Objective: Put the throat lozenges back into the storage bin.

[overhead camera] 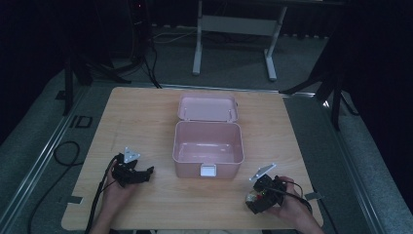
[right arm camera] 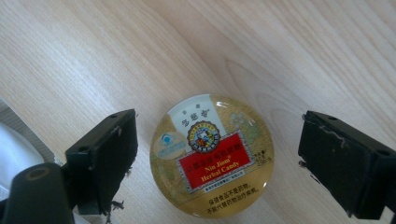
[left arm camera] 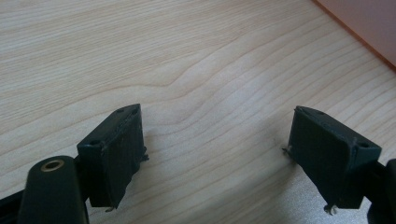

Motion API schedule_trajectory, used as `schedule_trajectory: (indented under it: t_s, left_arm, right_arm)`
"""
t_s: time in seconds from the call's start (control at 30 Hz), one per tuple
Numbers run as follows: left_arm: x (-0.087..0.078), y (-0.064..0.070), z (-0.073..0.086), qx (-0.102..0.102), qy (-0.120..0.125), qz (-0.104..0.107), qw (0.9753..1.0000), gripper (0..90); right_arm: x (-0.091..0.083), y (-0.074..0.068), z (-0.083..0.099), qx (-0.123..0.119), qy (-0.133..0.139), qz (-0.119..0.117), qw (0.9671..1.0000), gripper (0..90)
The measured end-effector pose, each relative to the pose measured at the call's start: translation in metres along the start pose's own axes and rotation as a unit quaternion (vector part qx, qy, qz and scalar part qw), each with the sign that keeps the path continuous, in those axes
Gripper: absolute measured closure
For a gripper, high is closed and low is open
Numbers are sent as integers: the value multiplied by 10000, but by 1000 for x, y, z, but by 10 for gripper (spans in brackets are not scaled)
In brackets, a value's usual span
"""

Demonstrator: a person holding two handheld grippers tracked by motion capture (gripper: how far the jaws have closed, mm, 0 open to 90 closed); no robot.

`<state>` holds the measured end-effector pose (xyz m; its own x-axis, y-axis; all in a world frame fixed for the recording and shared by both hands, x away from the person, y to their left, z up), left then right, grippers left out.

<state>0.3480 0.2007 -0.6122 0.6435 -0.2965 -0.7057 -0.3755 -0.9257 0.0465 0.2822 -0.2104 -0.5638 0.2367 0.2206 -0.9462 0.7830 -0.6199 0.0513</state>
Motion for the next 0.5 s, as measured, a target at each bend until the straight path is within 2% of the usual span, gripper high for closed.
schedule_trajectory:
  t_s: [0.5]
  left_arm:
    - [0, 0, 0, -1, 0, 0, 10000, 188]
  right_arm:
    - [9, -3, 2, -150, -298, 18, 9994, 110]
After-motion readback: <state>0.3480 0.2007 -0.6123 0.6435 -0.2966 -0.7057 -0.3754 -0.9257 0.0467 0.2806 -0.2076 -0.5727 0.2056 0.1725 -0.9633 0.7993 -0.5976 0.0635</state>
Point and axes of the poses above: each handheld gripper's, and its own axes: x roughly forward along the jaws, z roughly out of its underside, y roughly to its right, the point moved 7 cm from there along x, roughly forward along the jaws, and after that the axes turned 3 degrees about -x, right-handed, at the moved point
